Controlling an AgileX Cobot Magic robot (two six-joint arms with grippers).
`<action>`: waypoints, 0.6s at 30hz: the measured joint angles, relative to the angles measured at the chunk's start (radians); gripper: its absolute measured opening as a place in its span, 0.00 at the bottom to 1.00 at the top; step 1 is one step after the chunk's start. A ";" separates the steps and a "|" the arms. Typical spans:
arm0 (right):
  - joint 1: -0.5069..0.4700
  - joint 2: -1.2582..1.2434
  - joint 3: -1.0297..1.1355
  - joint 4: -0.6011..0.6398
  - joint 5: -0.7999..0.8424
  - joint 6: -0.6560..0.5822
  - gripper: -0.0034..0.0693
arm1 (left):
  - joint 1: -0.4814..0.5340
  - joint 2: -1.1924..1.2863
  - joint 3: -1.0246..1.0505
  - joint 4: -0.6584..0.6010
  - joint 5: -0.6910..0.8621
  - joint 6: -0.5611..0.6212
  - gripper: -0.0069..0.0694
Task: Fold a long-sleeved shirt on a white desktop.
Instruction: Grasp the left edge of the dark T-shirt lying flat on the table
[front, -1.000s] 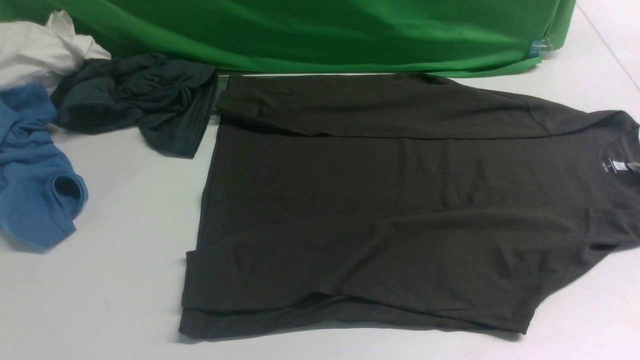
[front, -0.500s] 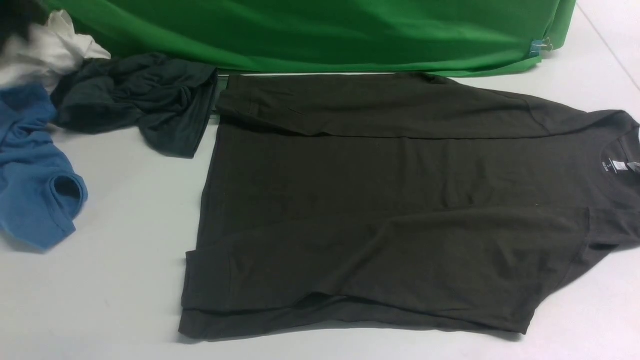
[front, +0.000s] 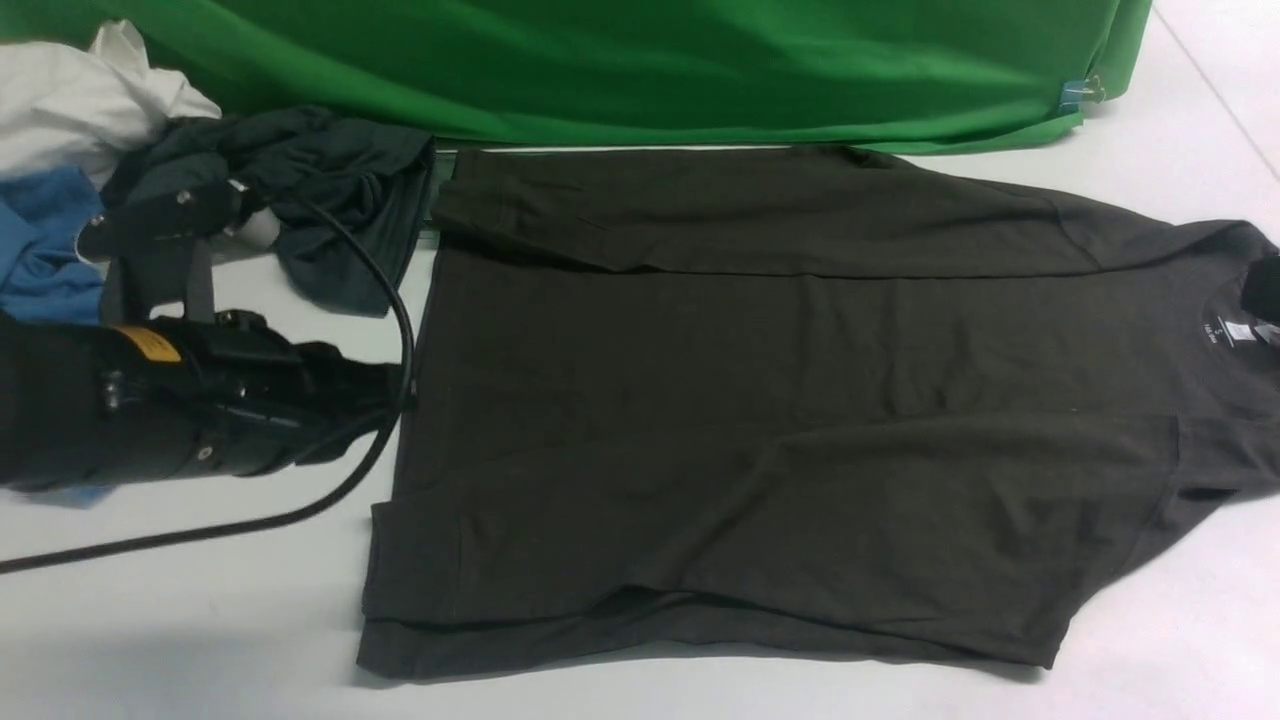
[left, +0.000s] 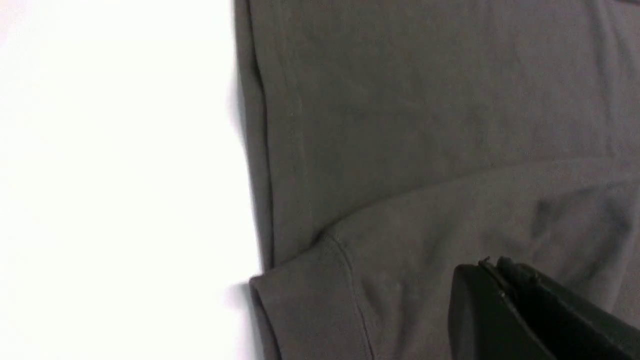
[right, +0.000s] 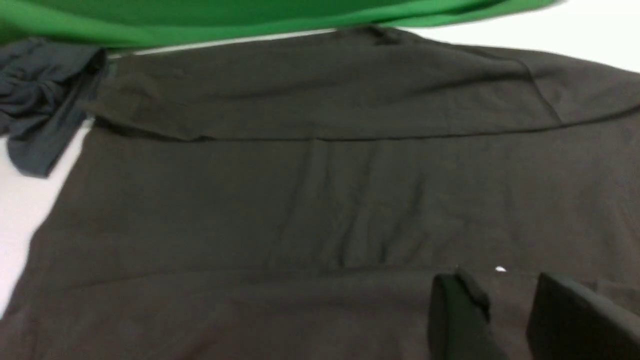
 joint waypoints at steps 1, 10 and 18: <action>0.007 0.000 0.000 0.002 0.001 -0.001 0.38 | 0.000 0.006 0.000 -0.003 -0.002 0.001 0.14; 0.159 0.002 0.000 0.007 0.144 -0.105 0.38 | 0.004 0.162 -0.322 0.119 0.457 0.102 0.15; 0.289 0.007 0.000 0.008 0.171 -0.130 0.38 | 0.009 0.287 -0.455 0.210 0.570 0.113 0.41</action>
